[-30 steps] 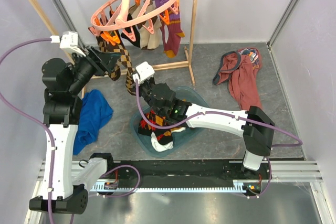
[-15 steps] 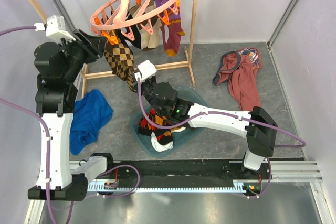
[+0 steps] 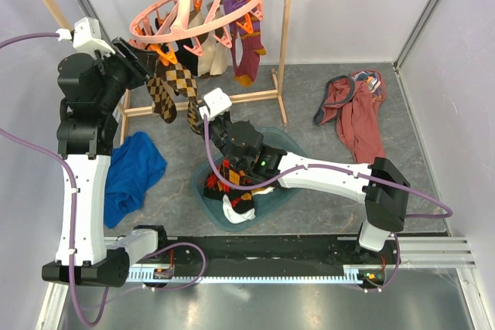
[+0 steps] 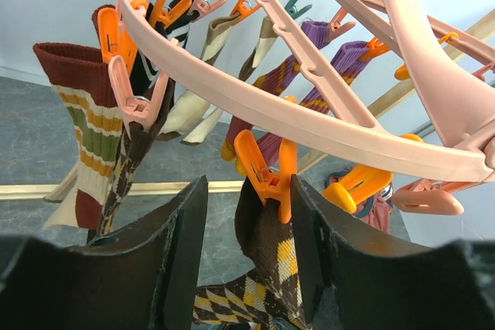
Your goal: Remove the socks clipped to the hanger
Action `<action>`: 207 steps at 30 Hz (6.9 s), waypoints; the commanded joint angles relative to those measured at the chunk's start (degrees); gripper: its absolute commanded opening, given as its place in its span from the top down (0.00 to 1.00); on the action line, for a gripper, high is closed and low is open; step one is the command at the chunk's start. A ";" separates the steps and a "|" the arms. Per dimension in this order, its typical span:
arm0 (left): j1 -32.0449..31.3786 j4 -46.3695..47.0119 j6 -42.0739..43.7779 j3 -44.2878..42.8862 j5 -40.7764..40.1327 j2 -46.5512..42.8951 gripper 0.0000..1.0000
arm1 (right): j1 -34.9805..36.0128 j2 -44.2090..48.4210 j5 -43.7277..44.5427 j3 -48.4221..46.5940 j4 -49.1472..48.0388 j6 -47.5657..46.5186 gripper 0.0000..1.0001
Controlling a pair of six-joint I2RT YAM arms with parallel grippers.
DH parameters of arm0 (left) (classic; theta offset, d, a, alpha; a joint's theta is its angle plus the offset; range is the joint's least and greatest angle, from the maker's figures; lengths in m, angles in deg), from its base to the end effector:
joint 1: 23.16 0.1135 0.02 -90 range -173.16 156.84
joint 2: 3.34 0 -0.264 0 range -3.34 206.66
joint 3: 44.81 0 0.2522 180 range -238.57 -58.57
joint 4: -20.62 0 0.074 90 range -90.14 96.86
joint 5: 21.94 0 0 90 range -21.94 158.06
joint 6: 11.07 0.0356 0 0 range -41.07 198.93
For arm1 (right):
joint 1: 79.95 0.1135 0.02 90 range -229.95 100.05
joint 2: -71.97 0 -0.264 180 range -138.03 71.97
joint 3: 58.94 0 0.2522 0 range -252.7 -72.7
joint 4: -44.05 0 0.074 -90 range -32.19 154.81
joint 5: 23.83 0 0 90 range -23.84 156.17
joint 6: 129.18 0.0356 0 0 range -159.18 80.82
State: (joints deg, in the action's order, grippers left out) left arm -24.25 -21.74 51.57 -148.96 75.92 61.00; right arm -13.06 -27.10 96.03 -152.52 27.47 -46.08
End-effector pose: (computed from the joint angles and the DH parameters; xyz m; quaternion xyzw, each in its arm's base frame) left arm 0.2084 -0.0088 0.5081 -0.1177 0.7129 -0.2175 0.6563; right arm 0.1794 0.3753 0.3702 -0.2095 0.6105 0.2312 0.7280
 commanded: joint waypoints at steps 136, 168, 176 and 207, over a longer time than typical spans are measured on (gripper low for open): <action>17.61 61.65 6.87 31.86 25.11 17.22 0.22 | -1.50 44.66 -4.73 37.01 29.21 28.87 0.02; 17.52 59.01 18.13 37.91 1.03 10.30 0.19 | -1.41 42.47 -4.64 38.41 22.44 21.57 0.02; 17.52 56.55 18.92 40.55 -1.00 3.61 0.19 | -1.41 43.96 -5.43 39.38 21.74 21.40 0.02; 14.10 48.22 8.19 35.02 15.36 6.08 0.98 | -1.41 45.81 -2.98 38.42 23.40 22.72 0.02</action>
State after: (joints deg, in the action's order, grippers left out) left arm -7.92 29.15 63.25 -114.78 94.04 73.44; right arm -14.35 18.75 91.14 -111.71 51.01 -24.63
